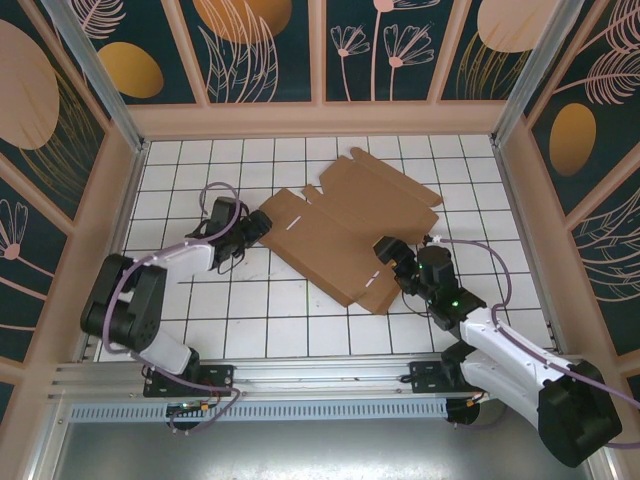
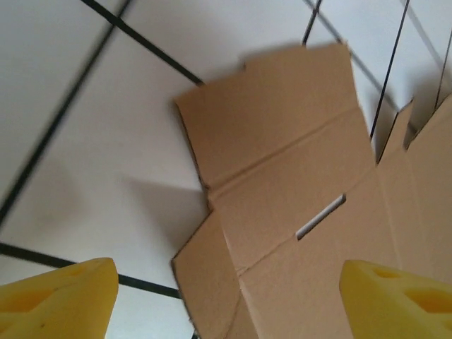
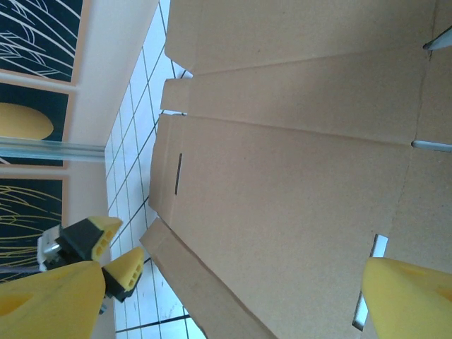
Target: Fold the paper box
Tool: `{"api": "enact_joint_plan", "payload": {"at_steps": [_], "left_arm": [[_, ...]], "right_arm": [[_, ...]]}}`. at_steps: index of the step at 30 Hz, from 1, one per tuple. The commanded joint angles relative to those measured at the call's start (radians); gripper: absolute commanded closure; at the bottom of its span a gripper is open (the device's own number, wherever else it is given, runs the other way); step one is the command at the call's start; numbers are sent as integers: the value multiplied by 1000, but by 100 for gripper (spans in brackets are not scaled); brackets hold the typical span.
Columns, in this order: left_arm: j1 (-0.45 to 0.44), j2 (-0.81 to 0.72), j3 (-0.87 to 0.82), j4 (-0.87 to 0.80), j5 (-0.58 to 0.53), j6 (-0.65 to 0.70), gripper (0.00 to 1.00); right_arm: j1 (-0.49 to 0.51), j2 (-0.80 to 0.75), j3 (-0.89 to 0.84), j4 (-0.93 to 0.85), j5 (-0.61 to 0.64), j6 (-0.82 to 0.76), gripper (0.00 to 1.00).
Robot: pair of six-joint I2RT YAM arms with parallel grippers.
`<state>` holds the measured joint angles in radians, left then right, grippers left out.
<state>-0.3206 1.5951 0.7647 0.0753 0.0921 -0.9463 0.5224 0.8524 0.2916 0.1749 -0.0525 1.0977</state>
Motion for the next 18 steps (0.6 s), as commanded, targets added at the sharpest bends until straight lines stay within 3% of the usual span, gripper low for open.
{"api": "enact_joint_plan", "payload": {"at_steps": [1,7,14,18], "left_arm": [[0,80,73,-80,112,123,28],[9,190,173,-123,114,186,52],[21,239,193,-91,172,181,100],[21,202,151,-44,158,130,100]], "right_arm": [[-7,15,-5,8,-7,-19,6],[-11,8,-6,-2,-14,-20,6],[-16,2,-6,2,-20,-21,6],[-15,0,-7,16,-23,-19,6]]}}
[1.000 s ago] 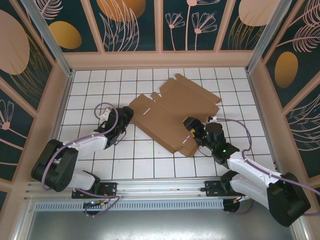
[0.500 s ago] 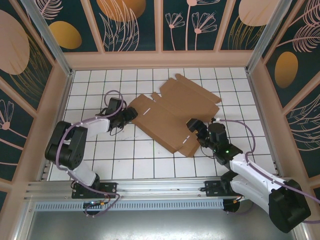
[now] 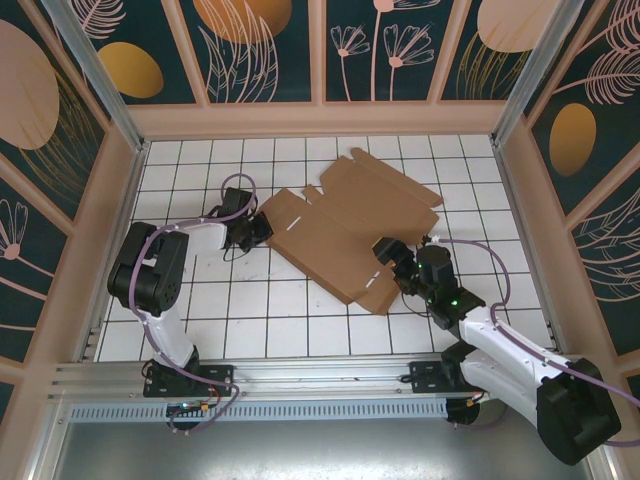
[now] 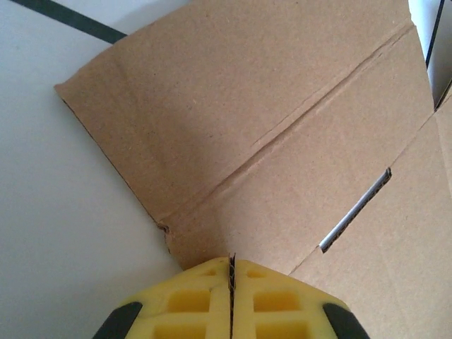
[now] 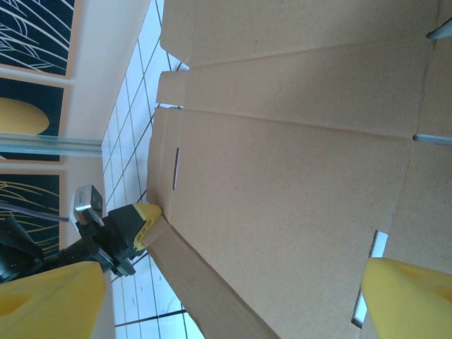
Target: Fold the paper box
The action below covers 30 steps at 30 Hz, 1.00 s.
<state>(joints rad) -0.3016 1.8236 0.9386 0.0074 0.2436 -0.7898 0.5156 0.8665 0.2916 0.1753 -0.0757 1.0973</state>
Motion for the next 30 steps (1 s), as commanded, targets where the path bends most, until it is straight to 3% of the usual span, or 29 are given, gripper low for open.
{"api": "enact_joint_plan", "payload": {"at_steps": [1,5,12,19,23,27,30], "left_arm": [[2,-42,-47,52,5,-58,100],[2,-103,-159,207,-9,-212,100],[-5,-240,-339,420,-166,-463,100],[-74,-290,-379,479,-336,-562,100],[-123,-331,-463,545,-494,-696,100],[-189,-351,-534,636,-615,-800,100],[-230,-331,-529,661,-623,-806,100]], "right_arm": [[-8,-15,-5,26,-5,-16,6],[1,-15,0,47,-4,-15,6],[26,-34,22,25,20,-33,6],[221,-20,96,-9,86,-169,6],[356,68,98,52,159,-195,6],[379,168,57,221,170,-94,6],[379,255,67,252,188,16,6]]}}
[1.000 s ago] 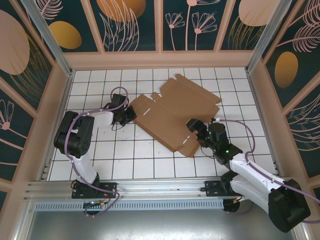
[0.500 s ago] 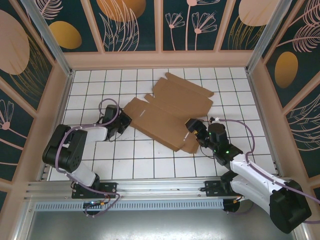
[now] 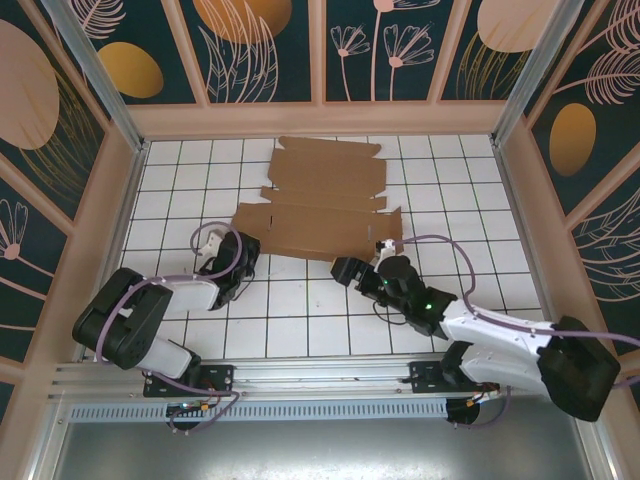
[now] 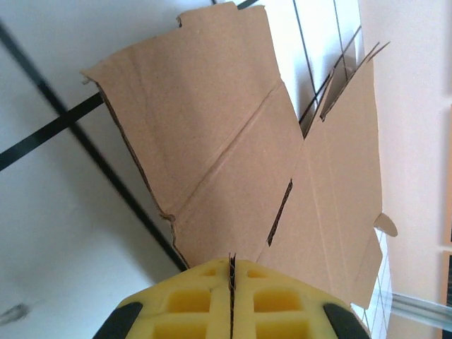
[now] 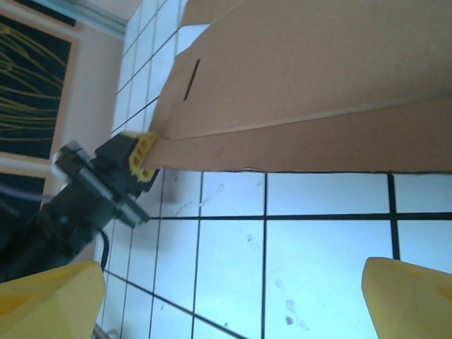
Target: Fold the paper box
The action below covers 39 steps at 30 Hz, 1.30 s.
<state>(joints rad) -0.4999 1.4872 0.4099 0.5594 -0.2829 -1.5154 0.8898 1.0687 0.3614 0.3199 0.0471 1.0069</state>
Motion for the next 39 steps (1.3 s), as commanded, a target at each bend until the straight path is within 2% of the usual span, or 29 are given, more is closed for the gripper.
{"api": "enact_joint_plan", "payload": {"at_steps": [1,6,11,16,22,29,33,36,39], "left_arm": [[-41,14,-2,121,-91,-87,100],[-84,34,-21,174,-87,-135,100],[-123,11,-25,156,-109,-134,100],[-137,0,-26,143,-124,-134,100],[-139,20,-2,131,-116,-114,100],[-141,41,5,128,-112,-115,100],[-140,34,7,113,-117,-112,84],[-141,9,-12,107,-129,-112,55],[-140,-63,-56,55,-176,-99,16]], "right_arm": [[7,76,6,97,71,137,6],[7,153,-16,198,138,355,9],[-16,180,-20,300,227,455,18],[-91,268,-39,407,173,590,29],[-104,343,-63,503,208,650,38],[-130,390,-85,556,217,699,66],[-143,389,-88,548,224,699,85],[-153,376,-92,524,225,695,99],[-171,354,-93,495,209,647,100]]}}
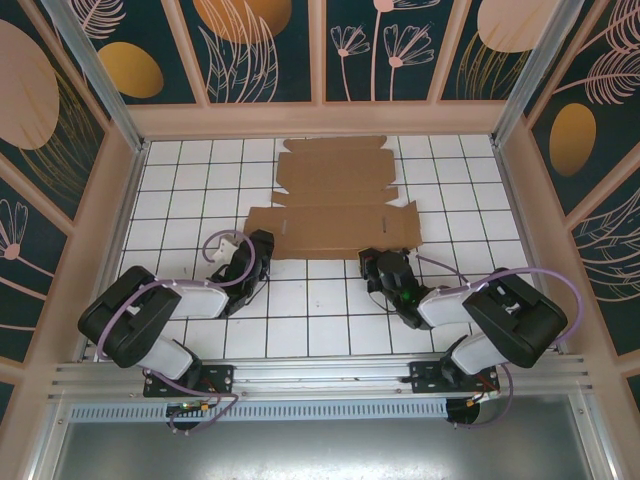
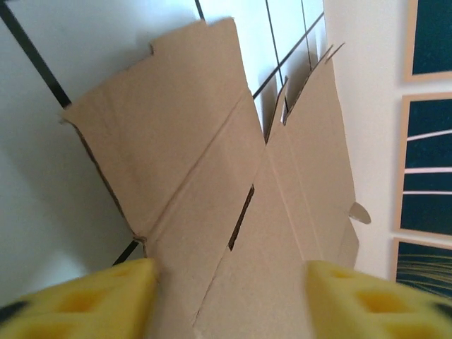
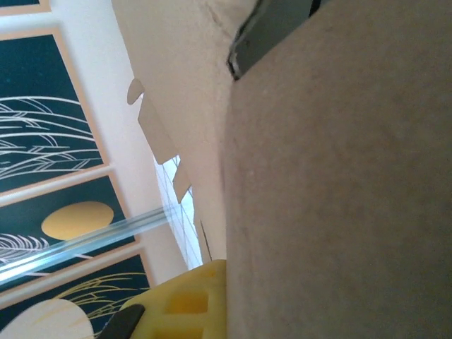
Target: Fold the paper box
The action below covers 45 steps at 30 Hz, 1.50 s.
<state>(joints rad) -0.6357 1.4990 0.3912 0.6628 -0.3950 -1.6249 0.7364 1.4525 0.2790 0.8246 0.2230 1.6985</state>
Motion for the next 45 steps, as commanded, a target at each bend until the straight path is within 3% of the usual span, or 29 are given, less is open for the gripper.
{"api": "enact_joint_plan", "payload": {"at_steps": [1,2,5,10,14,19,23,26,30,33,34,37,38,41,45], "left_arm": [[-4,-108,-52,-83,-84,27,8],[-5,-153,-64,-132,-106,52,2],[-4,-307,-72,-338,-179,151,2],[-1,-569,-78,-629,-307,287,1],[19,-737,-82,-729,-356,370,2],[45,-712,28,-782,-332,527,1],[79,-579,137,-751,-218,677,1],[121,-430,238,-732,-61,781,2],[154,-186,402,-771,143,887,2],[168,-25,514,-799,225,944,5],[169,12,540,-801,231,954,6],[183,105,608,-777,261,975,6],[194,133,623,-762,280,978,5],[241,208,665,-723,340,991,5],[314,331,732,-707,381,1024,5]], "right_arm": [[-29,-38,-11,-23,23,-67,100],[-44,-47,-12,-34,0,-101,100],[-121,-70,-17,-28,-144,-243,100],[-299,-55,30,-65,-574,-481,100],[-385,-2,108,-165,-876,-637,100],[-405,74,243,-337,-1086,-815,100],[-404,129,398,-624,-1098,-1052,100],[-399,184,534,-864,-982,-1239,100],[-420,268,634,-943,-951,-1319,100],[-424,333,712,-969,-932,-1345,98],[-427,345,726,-963,-929,-1341,89],[-432,326,713,-854,-894,-1269,48],[-432,305,691,-803,-876,-1241,40],[-432,223,585,-657,-764,-1112,32],[-388,68,321,-375,-570,-820,31]]}}
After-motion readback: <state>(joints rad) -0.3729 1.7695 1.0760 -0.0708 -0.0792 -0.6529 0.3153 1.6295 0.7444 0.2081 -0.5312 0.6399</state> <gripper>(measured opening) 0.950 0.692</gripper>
